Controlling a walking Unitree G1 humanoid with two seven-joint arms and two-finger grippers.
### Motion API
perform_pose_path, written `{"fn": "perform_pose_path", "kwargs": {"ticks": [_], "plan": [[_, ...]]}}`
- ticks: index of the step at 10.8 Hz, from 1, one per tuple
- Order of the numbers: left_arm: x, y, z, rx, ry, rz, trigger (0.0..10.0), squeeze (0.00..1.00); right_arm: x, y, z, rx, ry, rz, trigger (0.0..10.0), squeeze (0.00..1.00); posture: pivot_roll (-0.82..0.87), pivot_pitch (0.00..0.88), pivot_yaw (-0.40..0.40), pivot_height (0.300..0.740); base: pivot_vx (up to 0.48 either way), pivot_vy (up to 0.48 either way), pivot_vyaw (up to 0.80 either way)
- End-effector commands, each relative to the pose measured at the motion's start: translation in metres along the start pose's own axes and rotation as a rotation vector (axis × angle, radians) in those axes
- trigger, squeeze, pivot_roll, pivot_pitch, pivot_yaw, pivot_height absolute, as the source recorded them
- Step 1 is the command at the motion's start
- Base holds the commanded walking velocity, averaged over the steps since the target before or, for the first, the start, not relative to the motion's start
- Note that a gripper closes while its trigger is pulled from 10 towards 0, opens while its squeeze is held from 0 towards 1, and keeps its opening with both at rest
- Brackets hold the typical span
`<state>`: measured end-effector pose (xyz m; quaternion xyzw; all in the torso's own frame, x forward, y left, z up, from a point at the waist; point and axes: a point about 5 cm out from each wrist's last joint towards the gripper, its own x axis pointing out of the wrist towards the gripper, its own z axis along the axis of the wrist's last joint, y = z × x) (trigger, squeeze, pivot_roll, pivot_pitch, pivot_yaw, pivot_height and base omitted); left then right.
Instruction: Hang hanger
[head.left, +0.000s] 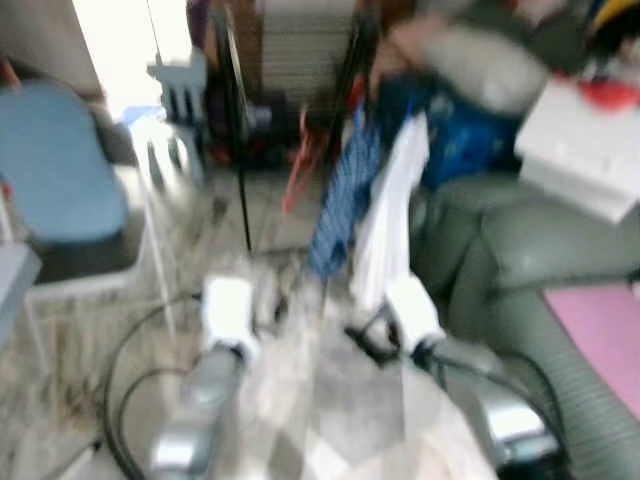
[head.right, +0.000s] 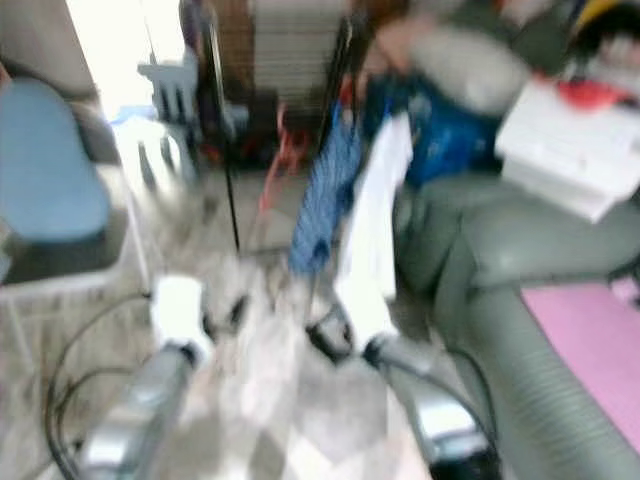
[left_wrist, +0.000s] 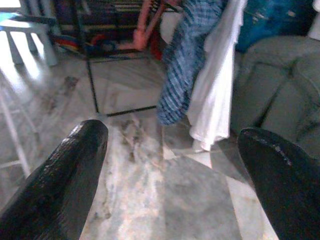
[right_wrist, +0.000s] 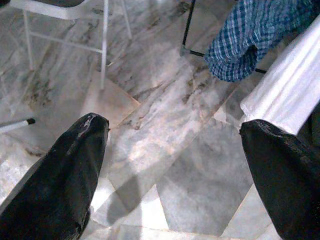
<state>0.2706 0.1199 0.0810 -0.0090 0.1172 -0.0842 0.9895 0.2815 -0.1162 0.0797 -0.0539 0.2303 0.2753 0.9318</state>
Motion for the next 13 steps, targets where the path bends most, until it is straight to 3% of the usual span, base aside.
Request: {"fn": "perform_pose_path", "kwargs": {"ticks": [1,2,3,4,7,9,13], "plan": [[0.003,0.004,0.007,0.027,-0.026,0.012,10.0,0.0,0.004,-0.003,0.013,-0.005,-0.041,-0.009,10.0,1.0,-0.03,0.0,-0.059,0.74,0.0,0.0,0.0],[0.002,0.005,0.009,0.039,-0.031,0.011,10.0,0.0,0.004,-0.003,0.017,0.013,-0.067,-0.01,10.0,0.99,-0.03,0.0,-0.054,0.74,0.0,0.0,0.0],[0.0,0.005,0.009,0.04,-0.036,0.012,10.0,0.0,0.003,-0.001,0.019,0.023,-0.095,-0.014,10.0,0.08,-0.03,0.0,-0.047,0.74,0.0,0.0,0.0],[-0.001,0.005,0.01,0.03,-0.05,0.005,10.0,0.0,0.001,-0.001,0.02,0.025,-0.109,-0.023,10.0,0.0,-0.03,0.0,-0.046,0.74,0.0,0.0,0.0],[-0.003,-0.001,0.013,0.033,-0.065,-0.022,10.0,0.0,-0.003,-0.019,0.024,0.054,-0.197,-0.163,10.0,0.0,-0.04,0.0,-0.036,0.74,0.0,0.0,0.0],[-0.004,-0.001,0.011,0.029,-0.059,-0.027,10.0,0.0,-0.005,-0.023,0.021,0.038,-0.178,-0.197,10.0,0.0,-0.05,0.0,-0.033,0.74,0.0,0.0,0.0],[-0.005,-0.007,0.007,0.018,-0.041,-0.051,10.0,0.0,-0.009,-0.015,0.015,0.052,-0.172,-0.147,10.0,0.0,-0.07,0.0,-0.034,0.74,0.0,0.0,0.0]]}}
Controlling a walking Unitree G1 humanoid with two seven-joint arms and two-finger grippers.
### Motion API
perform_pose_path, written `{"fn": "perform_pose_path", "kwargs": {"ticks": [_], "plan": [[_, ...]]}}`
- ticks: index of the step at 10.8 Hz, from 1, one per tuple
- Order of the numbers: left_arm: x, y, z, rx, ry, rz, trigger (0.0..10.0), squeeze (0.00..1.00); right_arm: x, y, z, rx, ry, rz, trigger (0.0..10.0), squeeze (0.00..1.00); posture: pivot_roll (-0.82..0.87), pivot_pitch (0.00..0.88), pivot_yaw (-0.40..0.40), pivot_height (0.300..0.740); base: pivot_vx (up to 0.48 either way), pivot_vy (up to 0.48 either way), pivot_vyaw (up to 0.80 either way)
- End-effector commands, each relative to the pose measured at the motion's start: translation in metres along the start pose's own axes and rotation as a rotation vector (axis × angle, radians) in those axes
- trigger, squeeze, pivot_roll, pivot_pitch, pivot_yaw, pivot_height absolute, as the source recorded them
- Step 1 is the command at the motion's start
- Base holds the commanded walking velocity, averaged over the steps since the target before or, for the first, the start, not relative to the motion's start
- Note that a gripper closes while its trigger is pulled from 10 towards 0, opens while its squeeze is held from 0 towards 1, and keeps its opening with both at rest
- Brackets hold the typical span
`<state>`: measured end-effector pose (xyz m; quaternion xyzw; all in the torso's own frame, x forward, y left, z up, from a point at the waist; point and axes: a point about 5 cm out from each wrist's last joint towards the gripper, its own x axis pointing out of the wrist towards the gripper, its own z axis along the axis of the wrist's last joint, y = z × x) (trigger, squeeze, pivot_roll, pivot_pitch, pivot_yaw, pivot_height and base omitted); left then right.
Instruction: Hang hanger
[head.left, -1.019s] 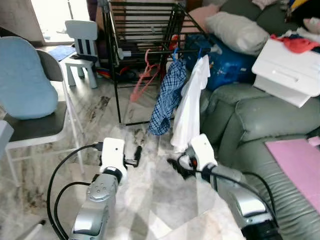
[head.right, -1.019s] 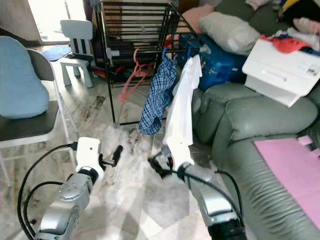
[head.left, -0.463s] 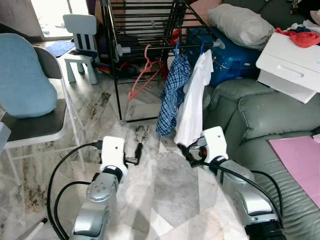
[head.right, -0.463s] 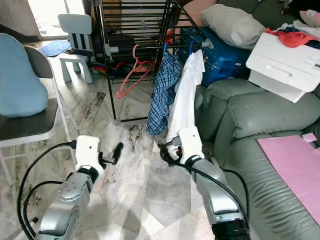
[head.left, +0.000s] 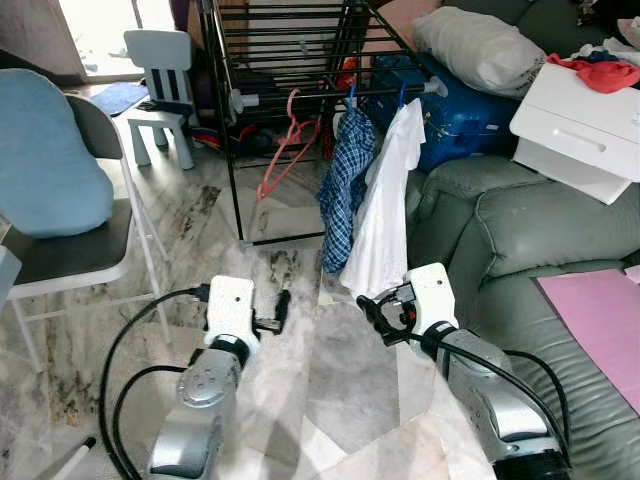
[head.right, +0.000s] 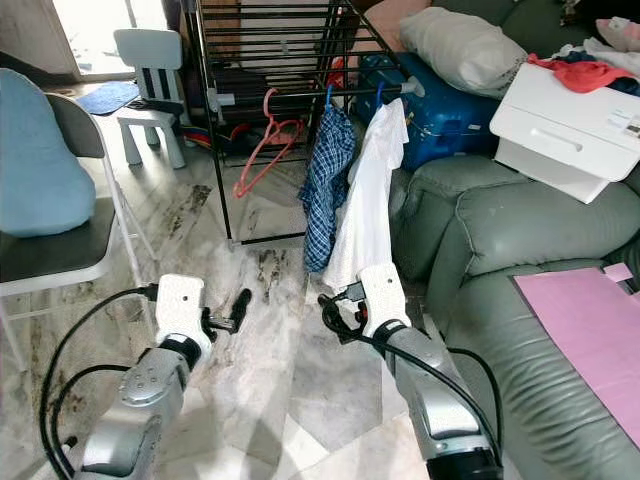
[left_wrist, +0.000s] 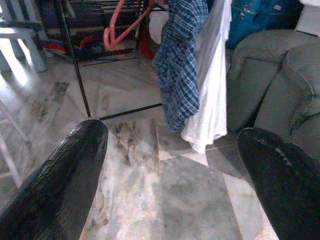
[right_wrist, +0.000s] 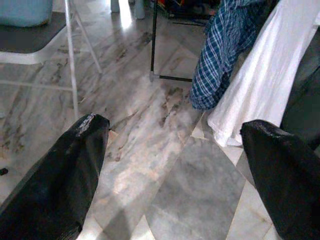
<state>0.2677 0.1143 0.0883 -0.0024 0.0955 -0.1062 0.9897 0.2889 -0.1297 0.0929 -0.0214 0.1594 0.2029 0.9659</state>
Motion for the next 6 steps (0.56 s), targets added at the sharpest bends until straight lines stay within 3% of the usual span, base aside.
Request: {"fn": "perform_pose_path", "kwargs": {"ticks": [1,6], "plan": [[-0.001,-0.002,0.001,-0.006,0.001,-0.014,10.0,0.0,-0.002,-0.001,0.005,-0.006,-0.016,0.001,10.0,0.0,-0.07,0.0,-0.033,0.74,0.0,0.0,0.0],[0.001,-0.011,0.0,-0.022,0.003,-0.059,10.0,0.0,0.002,-0.005,-0.008,-0.018,0.064,-0.036,10.0,0.0,-0.08,0.0,-0.022,0.74,0.0,0.0,0.0]]}}
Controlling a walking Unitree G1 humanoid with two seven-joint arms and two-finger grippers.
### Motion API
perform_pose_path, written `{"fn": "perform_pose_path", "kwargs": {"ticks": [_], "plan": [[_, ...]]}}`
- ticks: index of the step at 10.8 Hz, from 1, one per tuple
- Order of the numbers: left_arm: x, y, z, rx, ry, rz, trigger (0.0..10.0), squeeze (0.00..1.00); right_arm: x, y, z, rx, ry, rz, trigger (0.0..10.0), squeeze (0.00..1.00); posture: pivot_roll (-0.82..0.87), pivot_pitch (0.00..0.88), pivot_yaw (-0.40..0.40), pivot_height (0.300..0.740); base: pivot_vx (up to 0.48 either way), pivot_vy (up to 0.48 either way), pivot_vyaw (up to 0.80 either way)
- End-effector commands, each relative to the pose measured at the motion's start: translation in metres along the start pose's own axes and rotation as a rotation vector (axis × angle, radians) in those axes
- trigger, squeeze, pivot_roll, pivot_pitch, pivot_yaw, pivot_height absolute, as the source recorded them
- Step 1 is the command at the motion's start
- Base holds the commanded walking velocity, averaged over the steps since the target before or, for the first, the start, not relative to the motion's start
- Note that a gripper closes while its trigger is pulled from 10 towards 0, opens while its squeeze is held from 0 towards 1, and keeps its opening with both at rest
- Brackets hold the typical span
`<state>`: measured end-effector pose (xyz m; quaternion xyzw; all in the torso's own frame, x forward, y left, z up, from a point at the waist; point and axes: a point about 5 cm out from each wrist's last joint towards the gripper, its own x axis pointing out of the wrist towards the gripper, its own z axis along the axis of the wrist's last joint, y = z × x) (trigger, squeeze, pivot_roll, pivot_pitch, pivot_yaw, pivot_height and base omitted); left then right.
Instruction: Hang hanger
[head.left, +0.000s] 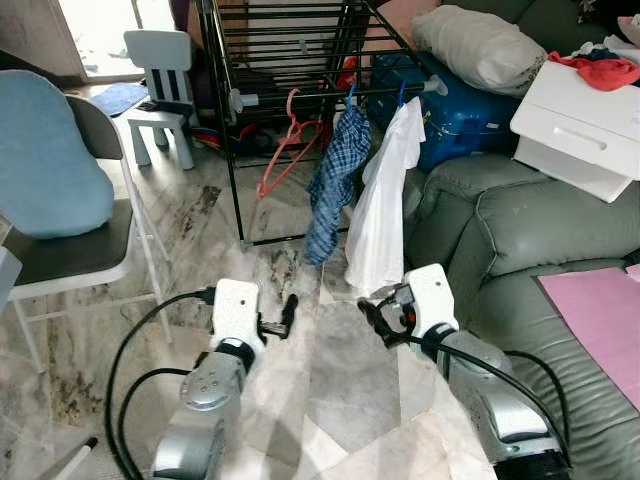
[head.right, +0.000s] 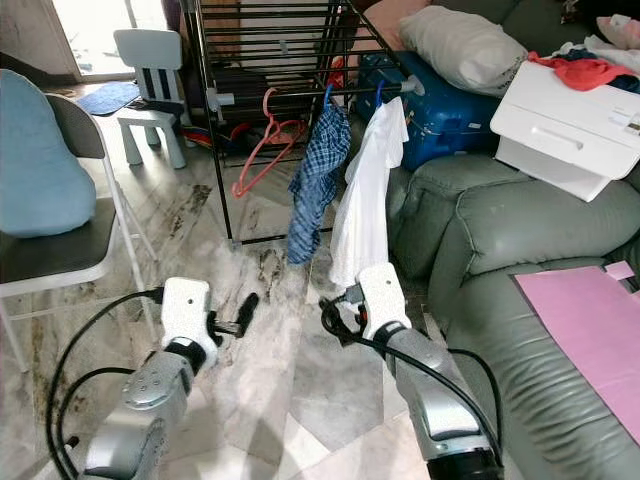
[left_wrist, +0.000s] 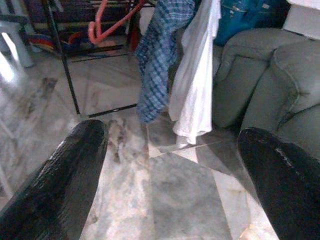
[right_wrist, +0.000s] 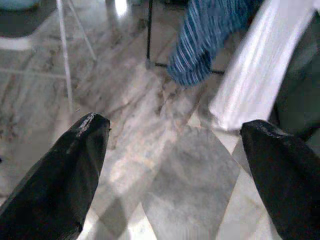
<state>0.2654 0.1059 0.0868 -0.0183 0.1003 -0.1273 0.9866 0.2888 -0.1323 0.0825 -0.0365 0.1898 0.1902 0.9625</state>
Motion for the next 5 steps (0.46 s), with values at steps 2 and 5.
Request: {"fn": "perform_pose_path", "kwargs": {"ticks": [2,5], "plan": [[0.0073,-0.0028,0.006,0.005,-0.014,-0.032,10.0,0.0,0.0046,-0.0064,0.0101,0.001,-0.017,-0.038,10.0,0.0,-0.09,0.0,-0.004,0.74,0.0,0.0,0.0],[0.008,0.0011,0.0062,0.022,-0.01,-0.045,10.0,0.0,0.0044,0.0027,0.0023,0.021,-0.009,-0.032,10.0,0.0,-0.09,0.0,0.014,0.74,0.0,-0.169,0.0]]}}
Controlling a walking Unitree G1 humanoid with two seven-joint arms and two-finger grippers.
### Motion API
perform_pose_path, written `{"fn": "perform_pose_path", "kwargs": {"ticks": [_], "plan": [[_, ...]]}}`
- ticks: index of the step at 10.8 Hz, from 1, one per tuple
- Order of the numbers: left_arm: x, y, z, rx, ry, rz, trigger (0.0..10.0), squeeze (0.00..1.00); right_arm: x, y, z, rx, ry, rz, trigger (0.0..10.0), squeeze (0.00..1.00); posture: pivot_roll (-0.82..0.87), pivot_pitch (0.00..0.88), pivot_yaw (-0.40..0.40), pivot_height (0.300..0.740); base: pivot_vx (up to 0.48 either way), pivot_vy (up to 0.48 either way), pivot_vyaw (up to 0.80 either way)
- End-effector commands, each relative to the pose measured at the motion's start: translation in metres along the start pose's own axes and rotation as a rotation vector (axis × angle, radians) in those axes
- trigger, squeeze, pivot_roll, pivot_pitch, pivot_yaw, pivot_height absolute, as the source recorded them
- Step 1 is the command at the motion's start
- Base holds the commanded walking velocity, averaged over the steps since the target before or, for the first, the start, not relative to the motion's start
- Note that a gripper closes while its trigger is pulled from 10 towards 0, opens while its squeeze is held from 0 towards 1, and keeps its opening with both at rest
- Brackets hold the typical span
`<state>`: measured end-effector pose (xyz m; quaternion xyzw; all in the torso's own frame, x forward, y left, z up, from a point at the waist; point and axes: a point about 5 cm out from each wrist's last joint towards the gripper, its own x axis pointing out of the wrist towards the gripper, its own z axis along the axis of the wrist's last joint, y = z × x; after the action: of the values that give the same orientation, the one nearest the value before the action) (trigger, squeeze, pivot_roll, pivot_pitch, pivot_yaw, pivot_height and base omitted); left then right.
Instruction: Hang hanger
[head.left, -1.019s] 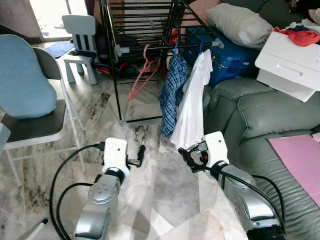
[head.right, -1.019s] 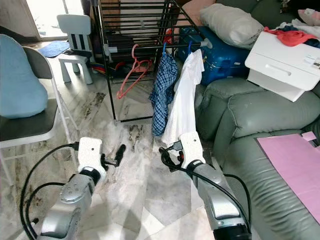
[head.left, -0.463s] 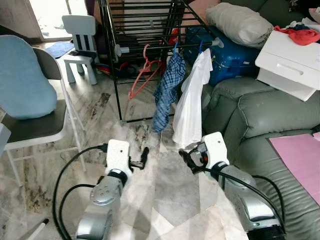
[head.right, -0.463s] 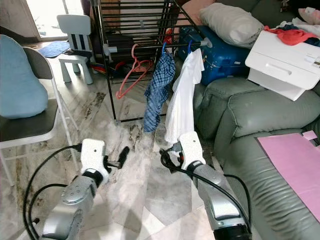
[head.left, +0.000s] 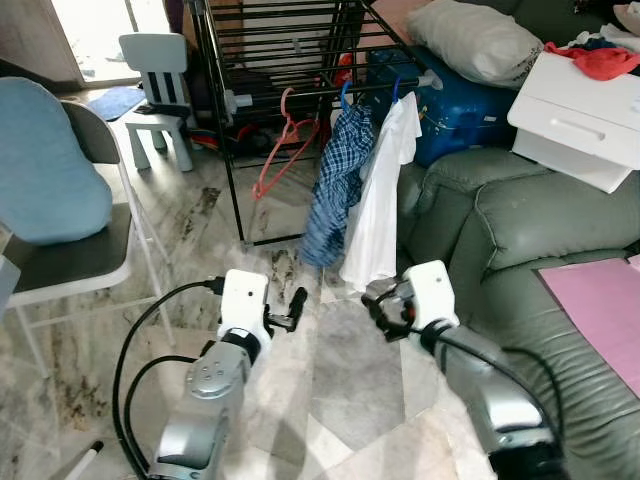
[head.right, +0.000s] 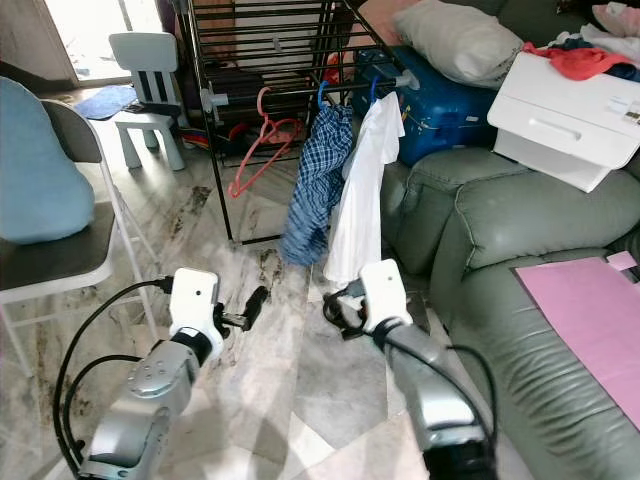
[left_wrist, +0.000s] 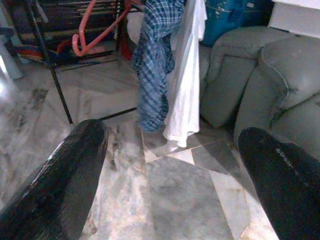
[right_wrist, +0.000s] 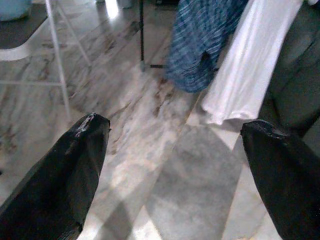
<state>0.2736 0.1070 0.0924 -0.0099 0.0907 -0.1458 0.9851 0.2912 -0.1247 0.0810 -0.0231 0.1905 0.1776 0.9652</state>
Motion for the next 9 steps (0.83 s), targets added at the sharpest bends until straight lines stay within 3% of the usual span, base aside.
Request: {"fn": "perform_pose_path", "kwargs": {"ticks": [1,6,9], "plan": [[0.002,-0.0021,-0.0014,-0.001,0.007,-0.011,10.0,0.0,-0.0008,-0.0008,0.0002,-0.008,-0.002,-0.005,10.0,0.0,-0.09,0.0,0.014,0.74,0.0,-0.262,0.0],[0.001,-0.0042,-0.0074,0.003,0.026,-0.025,10.0,0.0,0.0023,-0.0038,0.0032,-0.011,-0.009,-0.012,10.0,0.0,-0.09,0.0,0.025,0.74,0.0,-0.272,0.0],[0.0023,-0.0048,-0.0082,0.01,0.031,-0.03,10.0,0.0,0.0019,0.0056,0.001,-0.03,-0.01,0.037,10.0,0.0,-0.09,0.0,0.033,0.74,0.0,-0.277,0.0]]}}
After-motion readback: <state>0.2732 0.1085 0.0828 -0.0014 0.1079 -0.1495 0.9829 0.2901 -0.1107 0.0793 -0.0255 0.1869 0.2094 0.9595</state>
